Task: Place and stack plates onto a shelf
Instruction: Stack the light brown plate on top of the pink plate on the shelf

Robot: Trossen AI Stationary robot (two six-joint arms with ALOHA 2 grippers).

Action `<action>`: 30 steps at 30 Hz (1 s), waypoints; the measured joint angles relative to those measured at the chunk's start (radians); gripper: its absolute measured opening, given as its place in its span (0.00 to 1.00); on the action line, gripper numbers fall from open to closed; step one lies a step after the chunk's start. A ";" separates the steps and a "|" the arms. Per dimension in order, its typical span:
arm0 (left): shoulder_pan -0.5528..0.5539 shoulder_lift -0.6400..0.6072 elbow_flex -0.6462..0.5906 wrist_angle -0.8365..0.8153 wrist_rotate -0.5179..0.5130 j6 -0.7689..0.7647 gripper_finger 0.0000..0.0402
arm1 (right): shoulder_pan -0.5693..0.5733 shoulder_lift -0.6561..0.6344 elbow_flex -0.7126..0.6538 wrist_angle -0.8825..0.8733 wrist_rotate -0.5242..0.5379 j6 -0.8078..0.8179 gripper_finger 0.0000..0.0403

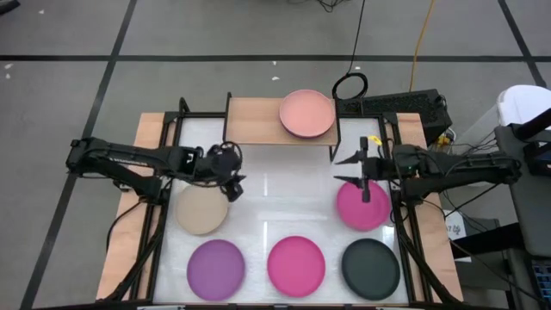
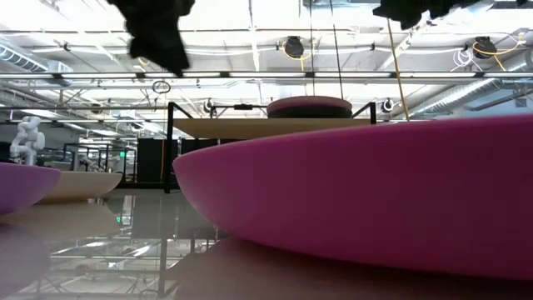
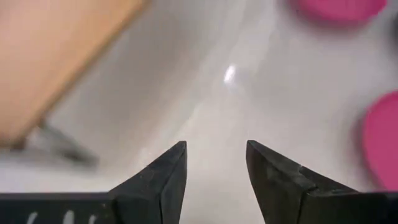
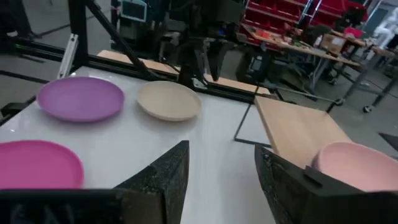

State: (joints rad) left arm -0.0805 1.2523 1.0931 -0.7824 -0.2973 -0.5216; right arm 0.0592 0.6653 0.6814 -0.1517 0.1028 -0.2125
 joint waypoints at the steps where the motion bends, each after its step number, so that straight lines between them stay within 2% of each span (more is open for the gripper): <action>1: -0.005 0.007 0.016 -0.038 0.021 -0.045 0.42 | 0.005 -0.005 -0.018 0.023 0.000 0.001 0.41; 5: -0.040 0.019 -0.007 -0.179 0.124 -0.168 0.42 | 0.029 -0.008 -0.061 0.095 0.002 0.017 0.41; 11: -0.101 0.080 -0.050 -0.212 0.173 -0.463 0.42 | 0.066 -0.005 -0.071 0.134 0.006 0.017 0.41; 14: -0.131 0.126 -0.063 -0.228 0.199 -0.577 0.42 | 0.081 -0.005 -0.071 0.135 0.041 0.016 0.41; 17: -0.158 0.185 -0.063 -0.205 0.215 -0.617 0.42 | 0.094 -0.003 -0.071 0.134 0.083 0.013 0.41; 25: -0.168 0.319 -0.063 -0.204 0.275 -0.678 0.42 | 0.094 0.001 -0.071 0.133 0.084 0.015 0.41; 30: -0.168 0.362 -0.063 -0.202 0.296 -0.646 0.42 | 0.094 0.001 -0.071 0.132 0.084 0.017 0.41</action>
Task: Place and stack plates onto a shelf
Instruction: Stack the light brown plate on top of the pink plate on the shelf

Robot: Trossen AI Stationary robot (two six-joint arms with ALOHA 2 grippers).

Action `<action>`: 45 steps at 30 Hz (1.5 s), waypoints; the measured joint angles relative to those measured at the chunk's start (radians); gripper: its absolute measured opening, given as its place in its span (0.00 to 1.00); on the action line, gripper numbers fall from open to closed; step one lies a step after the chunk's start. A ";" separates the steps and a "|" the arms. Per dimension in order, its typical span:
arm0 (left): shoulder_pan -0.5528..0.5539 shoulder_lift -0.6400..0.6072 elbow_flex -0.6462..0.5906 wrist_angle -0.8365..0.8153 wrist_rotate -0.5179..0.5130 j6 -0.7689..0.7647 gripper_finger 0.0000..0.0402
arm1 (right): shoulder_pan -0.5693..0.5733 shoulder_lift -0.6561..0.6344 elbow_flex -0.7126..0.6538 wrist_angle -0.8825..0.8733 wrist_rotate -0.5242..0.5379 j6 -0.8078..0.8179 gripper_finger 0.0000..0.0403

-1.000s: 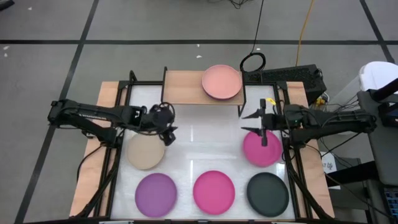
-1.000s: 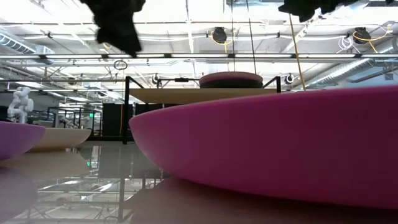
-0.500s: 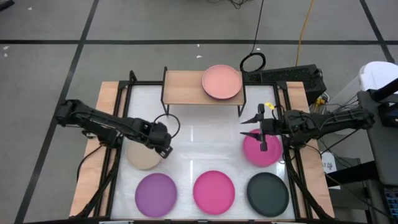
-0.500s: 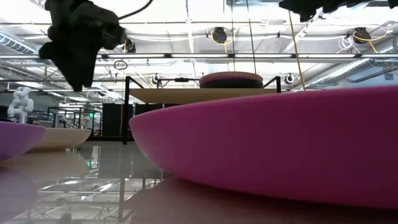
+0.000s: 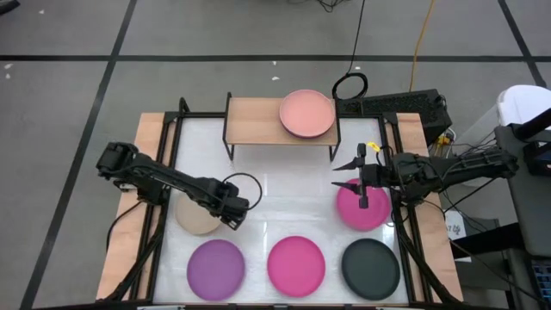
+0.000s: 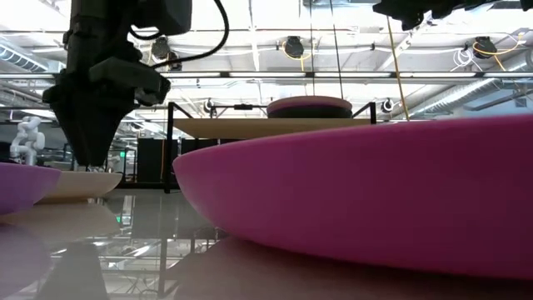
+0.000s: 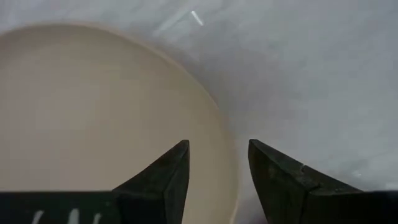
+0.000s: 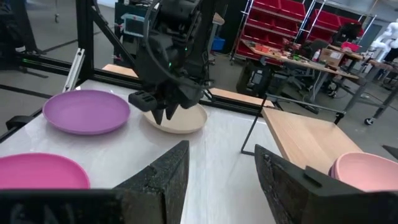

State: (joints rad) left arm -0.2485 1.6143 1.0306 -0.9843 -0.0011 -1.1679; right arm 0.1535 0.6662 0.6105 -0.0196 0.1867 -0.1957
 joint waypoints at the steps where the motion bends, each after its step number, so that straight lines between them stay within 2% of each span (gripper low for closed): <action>1: 0.000 0.005 0.000 0.001 0.001 0.005 0.42 | 0.000 0.000 0.000 0.000 0.000 0.000 0.41; 16: 0.004 0.123 0.000 0.021 0.005 0.049 0.41 | 0.000 0.000 0.000 -0.007 0.000 0.000 0.41; 20: 0.005 0.127 0.000 0.022 0.005 0.087 0.32 | 0.000 0.000 0.000 -0.007 0.000 0.000 0.41; 28: 0.005 0.123 0.005 -0.004 0.006 0.150 0.04 | 0.000 0.000 0.000 -0.007 0.000 0.001 0.41; 30: 0.008 0.108 0.014 -0.010 0.013 0.187 0.03 | 0.000 0.000 0.000 -0.008 0.000 0.001 0.41; 38: 0.004 0.026 0.178 -0.066 0.038 0.323 0.02 | 0.000 0.000 0.000 -0.007 0.000 0.000 0.41; 45: -0.021 -0.007 0.410 -0.136 -0.001 0.469 0.02 | 0.000 0.000 0.000 -0.010 -0.004 0.001 0.41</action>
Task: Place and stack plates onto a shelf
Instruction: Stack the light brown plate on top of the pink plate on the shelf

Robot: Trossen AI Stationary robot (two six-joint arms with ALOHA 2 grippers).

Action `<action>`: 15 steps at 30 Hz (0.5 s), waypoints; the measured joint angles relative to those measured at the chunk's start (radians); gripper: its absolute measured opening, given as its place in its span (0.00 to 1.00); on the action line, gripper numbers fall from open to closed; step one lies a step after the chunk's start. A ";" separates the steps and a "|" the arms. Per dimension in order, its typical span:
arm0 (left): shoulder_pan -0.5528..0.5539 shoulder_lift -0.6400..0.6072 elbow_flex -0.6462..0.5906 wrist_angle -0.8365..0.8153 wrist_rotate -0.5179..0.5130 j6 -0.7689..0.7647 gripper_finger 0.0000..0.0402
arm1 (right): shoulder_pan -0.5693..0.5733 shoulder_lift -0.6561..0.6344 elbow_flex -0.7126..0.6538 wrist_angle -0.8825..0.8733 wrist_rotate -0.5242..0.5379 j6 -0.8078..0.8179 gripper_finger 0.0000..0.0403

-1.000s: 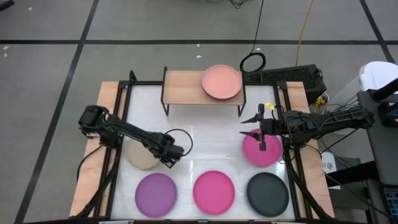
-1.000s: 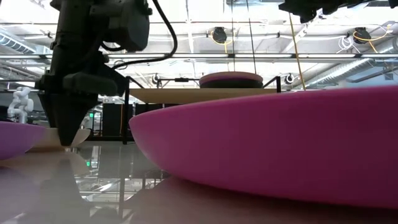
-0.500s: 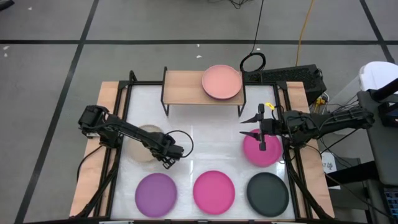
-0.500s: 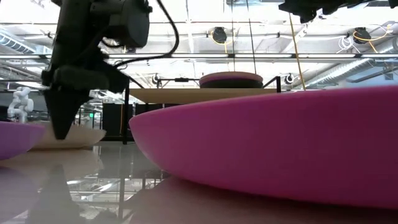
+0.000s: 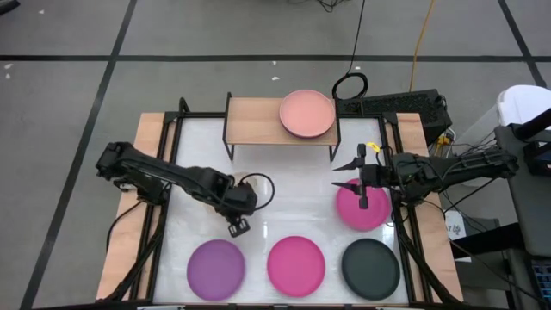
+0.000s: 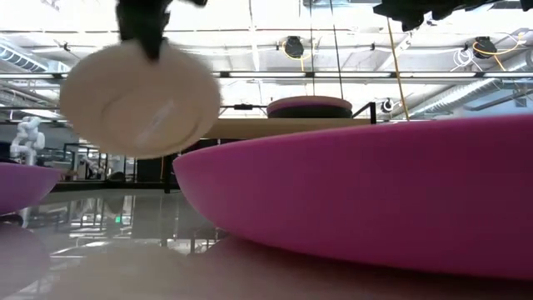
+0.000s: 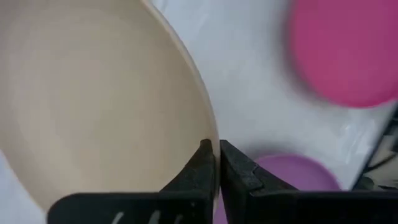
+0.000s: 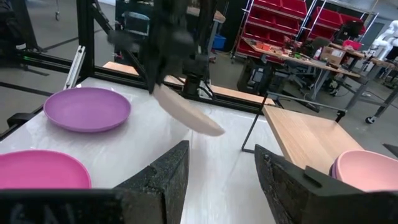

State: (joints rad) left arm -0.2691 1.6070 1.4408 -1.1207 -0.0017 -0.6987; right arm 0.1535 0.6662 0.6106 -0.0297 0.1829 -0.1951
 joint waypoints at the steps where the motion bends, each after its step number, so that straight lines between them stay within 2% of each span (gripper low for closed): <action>1: -0.005 0.002 0.034 -0.008 -0.007 0.021 0.02 | 0.000 0.000 0.000 0.000 0.000 0.000 0.41; 7: -0.024 0.001 0.196 -0.030 -0.026 0.150 0.02 | 0.000 0.000 0.000 -0.001 0.000 0.000 0.41; 15: -0.029 0.001 0.330 -0.030 -0.076 0.367 0.02 | 0.000 0.000 0.000 -0.001 0.000 -0.004 0.41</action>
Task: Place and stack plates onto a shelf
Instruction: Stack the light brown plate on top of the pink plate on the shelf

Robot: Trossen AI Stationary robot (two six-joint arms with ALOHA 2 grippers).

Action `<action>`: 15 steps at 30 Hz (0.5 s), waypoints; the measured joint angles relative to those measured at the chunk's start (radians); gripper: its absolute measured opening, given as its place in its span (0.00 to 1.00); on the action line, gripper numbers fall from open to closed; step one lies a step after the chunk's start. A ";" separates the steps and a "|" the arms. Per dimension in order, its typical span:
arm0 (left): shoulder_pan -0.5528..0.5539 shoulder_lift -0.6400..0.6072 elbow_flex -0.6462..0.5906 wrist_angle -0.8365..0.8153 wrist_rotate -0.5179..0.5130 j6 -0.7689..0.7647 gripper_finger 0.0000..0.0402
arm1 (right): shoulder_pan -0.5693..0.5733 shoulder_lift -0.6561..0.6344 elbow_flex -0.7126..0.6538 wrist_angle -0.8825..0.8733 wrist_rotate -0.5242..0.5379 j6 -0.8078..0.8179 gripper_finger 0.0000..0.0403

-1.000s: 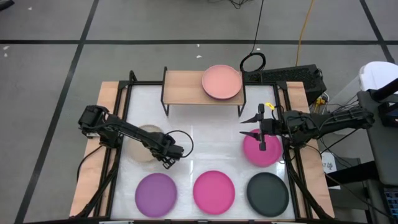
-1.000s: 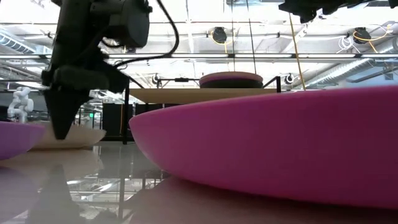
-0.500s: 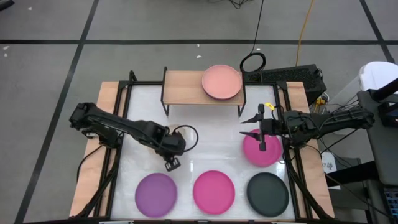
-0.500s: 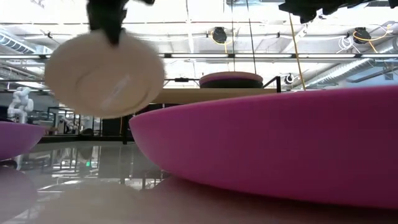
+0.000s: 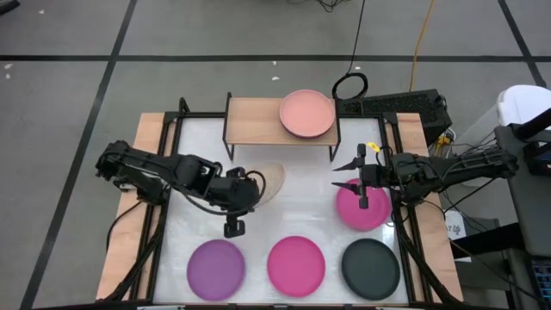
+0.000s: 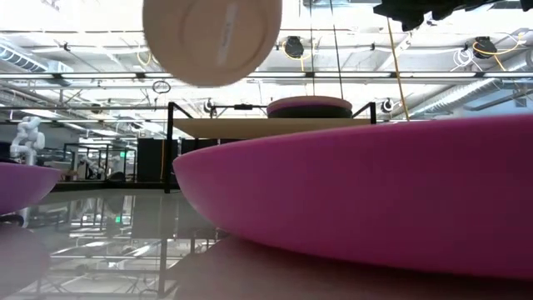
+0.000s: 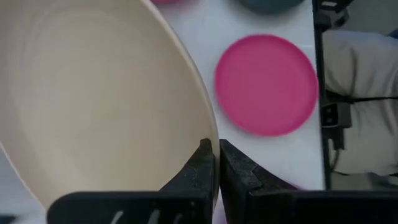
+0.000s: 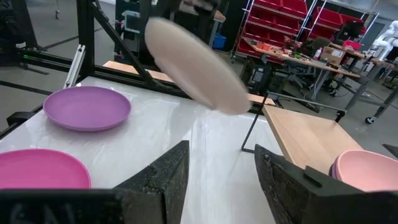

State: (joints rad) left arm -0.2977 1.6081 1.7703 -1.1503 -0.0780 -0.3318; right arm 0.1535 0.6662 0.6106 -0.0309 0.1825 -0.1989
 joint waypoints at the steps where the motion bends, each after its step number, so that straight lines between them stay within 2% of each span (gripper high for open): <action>1: 0.001 0.000 0.009 0.000 -0.013 0.027 0.02 | 0.000 0.000 0.000 0.000 0.000 0.000 0.41; 7: 0.002 0.000 0.044 0.002 -0.117 0.225 0.02 | 0.000 0.000 0.000 0.001 0.000 0.000 0.41; 13: 0.049 0.007 0.044 0.034 -0.350 0.583 0.02 | 0.000 0.000 0.000 0.016 0.001 -0.016 0.41; 15: 0.091 0.008 0.044 0.091 -0.391 0.695 0.02 | 0.000 -0.001 0.000 0.020 0.001 -0.025 0.41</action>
State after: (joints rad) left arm -0.2072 1.6157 1.8141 -1.0596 -0.4689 0.3635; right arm 0.1535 0.6655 0.6106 -0.0106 0.1838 -0.2236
